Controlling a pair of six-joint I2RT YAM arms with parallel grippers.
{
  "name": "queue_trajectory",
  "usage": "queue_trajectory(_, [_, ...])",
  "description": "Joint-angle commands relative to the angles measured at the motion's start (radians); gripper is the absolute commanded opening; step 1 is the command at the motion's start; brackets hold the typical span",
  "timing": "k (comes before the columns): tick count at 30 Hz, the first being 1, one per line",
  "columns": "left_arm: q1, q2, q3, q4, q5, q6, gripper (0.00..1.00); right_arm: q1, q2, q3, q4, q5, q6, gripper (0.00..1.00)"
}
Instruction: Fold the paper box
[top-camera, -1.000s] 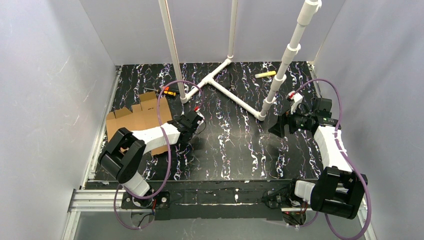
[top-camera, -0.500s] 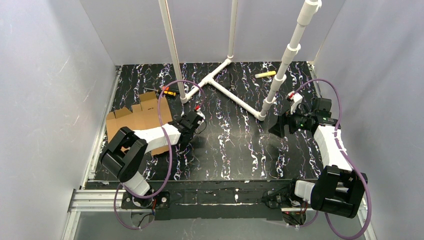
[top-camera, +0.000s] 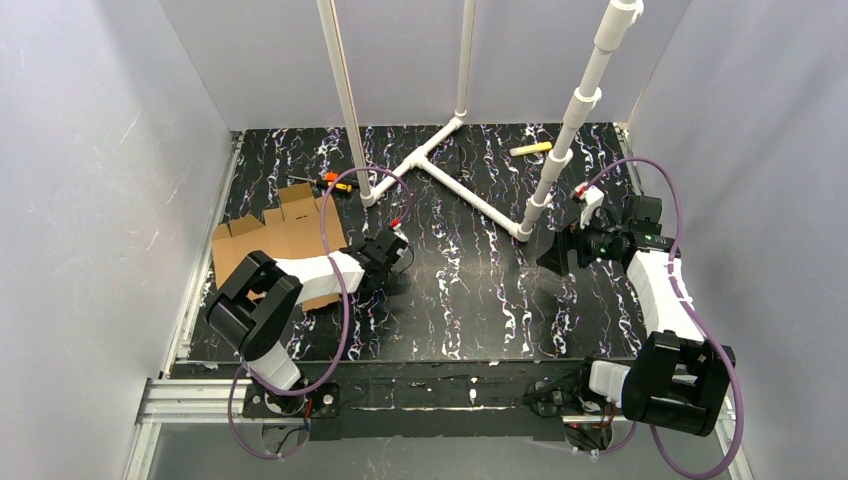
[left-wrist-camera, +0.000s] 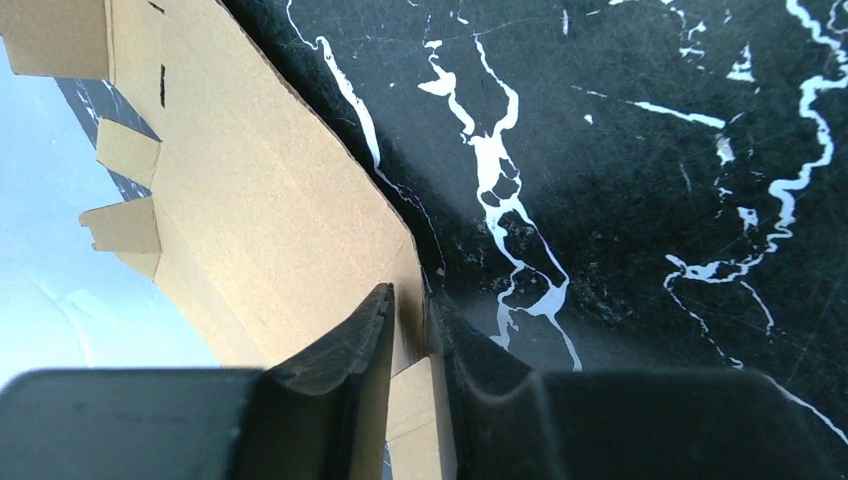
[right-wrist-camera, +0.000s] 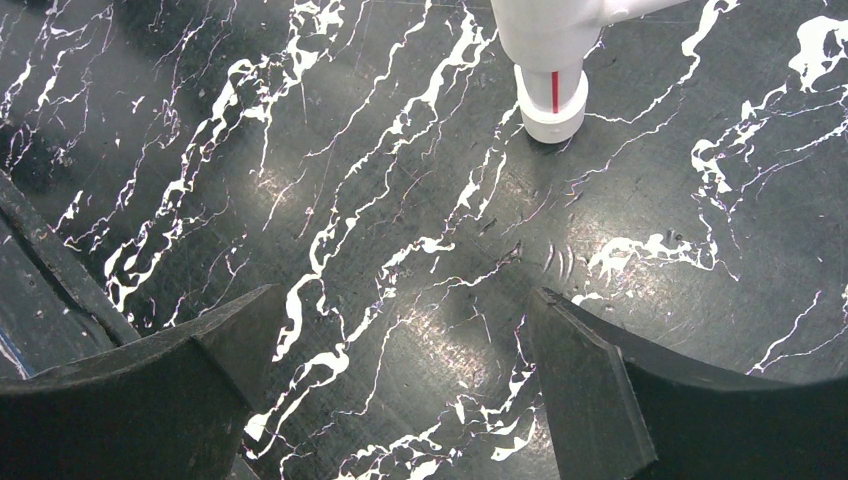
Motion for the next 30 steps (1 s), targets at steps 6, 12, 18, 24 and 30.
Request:
queue_trajectory(6, [-0.021, -0.047, -0.026, 0.014, -0.102, -0.004, 0.03, 0.008, -0.002, 0.031, -0.007, -0.003, -0.015, 1.0])
queue_trajectory(12, [-0.045, -0.113, -0.034, -0.015, -0.175, -0.017, 0.0, 0.009, -0.002, 0.033, -0.009, -0.003, -0.017, 1.0])
queue_trajectory(18, [-0.09, -0.222, -0.014, -0.107, -0.209, -0.048, 0.0, 0.011, -0.003, 0.033, -0.01, -0.003, -0.017, 1.0])
queue_trajectory(24, [-0.178, -0.332, 0.025, -0.22, -0.213, -0.085, 0.0, 0.013, -0.002, 0.033, -0.009, -0.003, -0.016, 1.0])
queue_trajectory(30, [-0.319, -0.347, 0.127, -0.386, -0.23, -0.199, 0.0, 0.012, 0.003, 0.033, -0.009, 0.001, -0.018, 1.0])
